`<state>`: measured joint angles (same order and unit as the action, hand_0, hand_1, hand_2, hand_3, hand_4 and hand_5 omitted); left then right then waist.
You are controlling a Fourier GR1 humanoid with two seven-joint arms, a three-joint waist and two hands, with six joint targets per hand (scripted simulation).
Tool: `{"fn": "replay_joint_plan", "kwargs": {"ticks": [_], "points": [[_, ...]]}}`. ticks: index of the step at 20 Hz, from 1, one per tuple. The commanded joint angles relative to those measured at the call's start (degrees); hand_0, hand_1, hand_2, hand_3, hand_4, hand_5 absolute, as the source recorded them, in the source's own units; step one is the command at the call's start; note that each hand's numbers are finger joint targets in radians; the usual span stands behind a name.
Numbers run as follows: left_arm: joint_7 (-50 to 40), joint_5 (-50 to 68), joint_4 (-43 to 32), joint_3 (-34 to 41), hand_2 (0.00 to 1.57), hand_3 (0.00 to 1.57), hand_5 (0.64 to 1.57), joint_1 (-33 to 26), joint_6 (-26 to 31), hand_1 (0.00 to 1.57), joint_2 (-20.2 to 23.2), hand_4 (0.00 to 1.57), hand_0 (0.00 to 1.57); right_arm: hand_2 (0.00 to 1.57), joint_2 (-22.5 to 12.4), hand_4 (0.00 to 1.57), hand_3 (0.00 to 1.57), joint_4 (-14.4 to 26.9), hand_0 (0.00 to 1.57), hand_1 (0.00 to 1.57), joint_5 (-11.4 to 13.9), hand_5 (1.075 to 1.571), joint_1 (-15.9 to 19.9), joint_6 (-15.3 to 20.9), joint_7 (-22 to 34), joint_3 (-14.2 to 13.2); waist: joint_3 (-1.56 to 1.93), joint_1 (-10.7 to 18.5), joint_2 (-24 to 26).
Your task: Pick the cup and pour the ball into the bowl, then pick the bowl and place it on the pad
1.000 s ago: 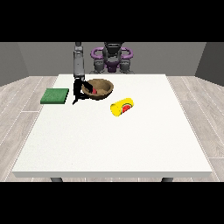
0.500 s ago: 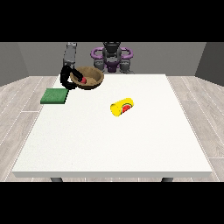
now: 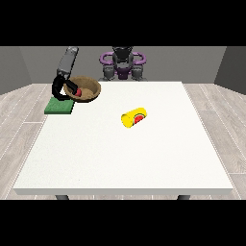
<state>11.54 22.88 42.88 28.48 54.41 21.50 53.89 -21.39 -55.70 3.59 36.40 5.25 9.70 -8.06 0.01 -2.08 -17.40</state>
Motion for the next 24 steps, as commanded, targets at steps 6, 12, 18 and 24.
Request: {"fn": "replay_joint_plan", "kwargs": {"ticks": [6,12,18,24], "points": [[-0.1,-0.23,3.7,-0.51,0.0,0.0,1.533,-2.33,-3.44,0.0,-1.24,0.0,0.0,1.57,-10.93,1.31,1.48,8.32,1.57,1.57,-3.77,1.532,0.13,-9.48,-8.06,-7.2,0.05,-0.85,-0.41],[-1.65,1.5,5.89,0.36,0.0,0.0,1.533,0.67,-2.1,0.0,2.5,0.15,0.0,1.57,-12.92,1.29,0.93,14.95,1.57,1.57,-6.81,1.543,3.41,-12.27,-14.0,-11.39,0.05,1.16,-7.04],[-5.36,3.99,13.95,-0.08,0.0,0.0,1.537,1.83,-4.23,0.0,1.67,0.05,0.0,1.57,-17.8,1.28,0.46,22.65,1.57,1.57,-5.1,1.552,4.71,-12.57,-21.14,-13.26,0.13,3.11,-9.52],[-5.86,5.52,13.23,1.91,0.0,0.0,1.535,0.79,-3.64,0.0,3.95,0.0,0.0,1.57,-19.75,1.25,0.68,24.94,1.57,1.57,-4.44,1.564,3.08,-15.28,-24.89,-13.11,0.06,1.64,-9.47]]}}
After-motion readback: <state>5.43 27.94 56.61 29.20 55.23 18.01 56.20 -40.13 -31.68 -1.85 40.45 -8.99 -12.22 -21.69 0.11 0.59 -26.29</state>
